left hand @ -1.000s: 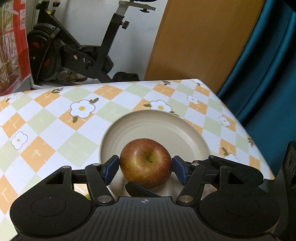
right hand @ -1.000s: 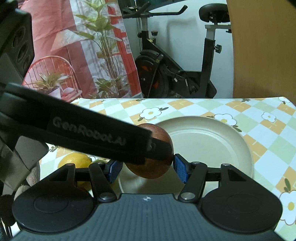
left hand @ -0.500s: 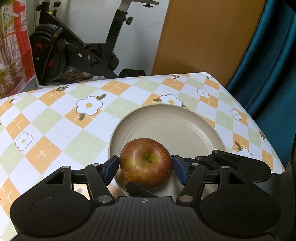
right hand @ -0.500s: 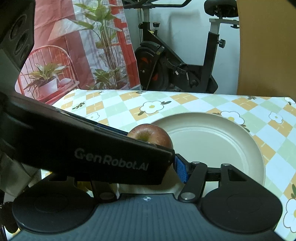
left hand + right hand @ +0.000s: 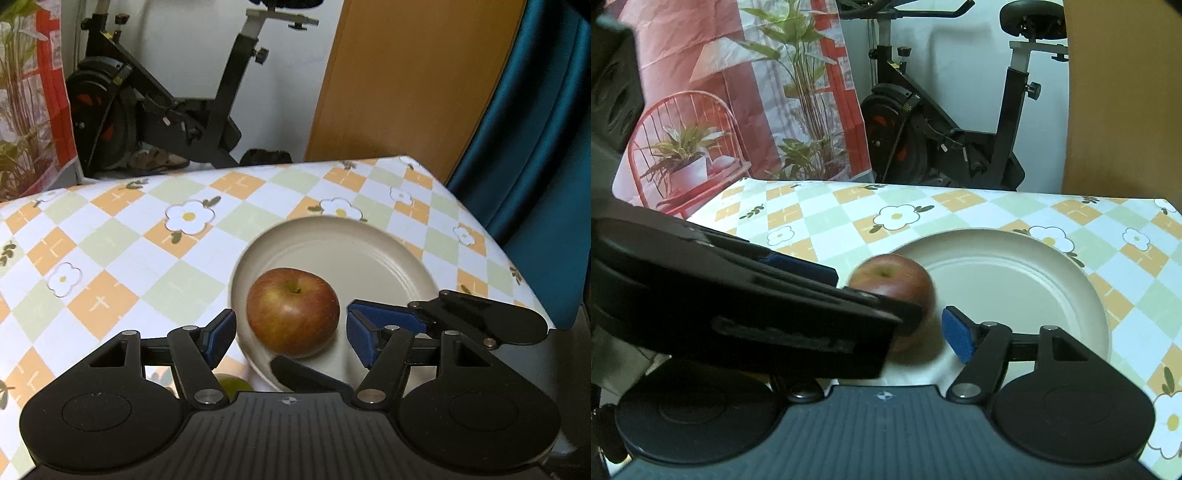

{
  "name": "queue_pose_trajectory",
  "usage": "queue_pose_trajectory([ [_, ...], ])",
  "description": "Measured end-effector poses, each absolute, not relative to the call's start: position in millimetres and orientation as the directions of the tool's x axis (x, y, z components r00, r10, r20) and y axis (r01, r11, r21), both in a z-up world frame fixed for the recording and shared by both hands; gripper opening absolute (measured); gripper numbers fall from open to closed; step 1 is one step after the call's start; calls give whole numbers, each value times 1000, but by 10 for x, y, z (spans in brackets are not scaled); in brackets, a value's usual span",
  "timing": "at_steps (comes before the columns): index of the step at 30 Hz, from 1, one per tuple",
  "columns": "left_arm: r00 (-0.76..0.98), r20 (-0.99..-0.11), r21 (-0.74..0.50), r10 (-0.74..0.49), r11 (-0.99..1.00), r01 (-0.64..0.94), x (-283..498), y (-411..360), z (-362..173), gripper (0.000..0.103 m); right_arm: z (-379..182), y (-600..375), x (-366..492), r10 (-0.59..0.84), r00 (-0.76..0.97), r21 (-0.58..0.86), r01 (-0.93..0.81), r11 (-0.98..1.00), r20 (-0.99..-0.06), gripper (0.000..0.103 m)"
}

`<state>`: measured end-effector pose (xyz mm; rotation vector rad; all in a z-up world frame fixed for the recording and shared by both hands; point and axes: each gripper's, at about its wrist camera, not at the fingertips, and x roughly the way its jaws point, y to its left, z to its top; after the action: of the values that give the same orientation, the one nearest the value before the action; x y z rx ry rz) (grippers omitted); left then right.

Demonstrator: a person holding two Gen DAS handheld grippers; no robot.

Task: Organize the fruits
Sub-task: 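Lower the apple onto the plate and open the left gripper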

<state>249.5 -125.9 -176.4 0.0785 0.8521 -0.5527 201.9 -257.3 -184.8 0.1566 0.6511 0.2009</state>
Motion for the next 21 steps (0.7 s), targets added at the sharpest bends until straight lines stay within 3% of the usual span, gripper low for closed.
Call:
queue_pose_trajectory([
  [12, 620, -674, -48, -402, 861, 506, 2051, -1087, -1428, 69, -1618, -2554, 1614, 214, 804, 175, -139, 975, -555, 70],
  [21, 656, -625, -37, -423, 855, 517, 1662, -919, -1288, 68, -1515, -2426, 1218, 180, 829, 149, -118, 982, -530, 71],
])
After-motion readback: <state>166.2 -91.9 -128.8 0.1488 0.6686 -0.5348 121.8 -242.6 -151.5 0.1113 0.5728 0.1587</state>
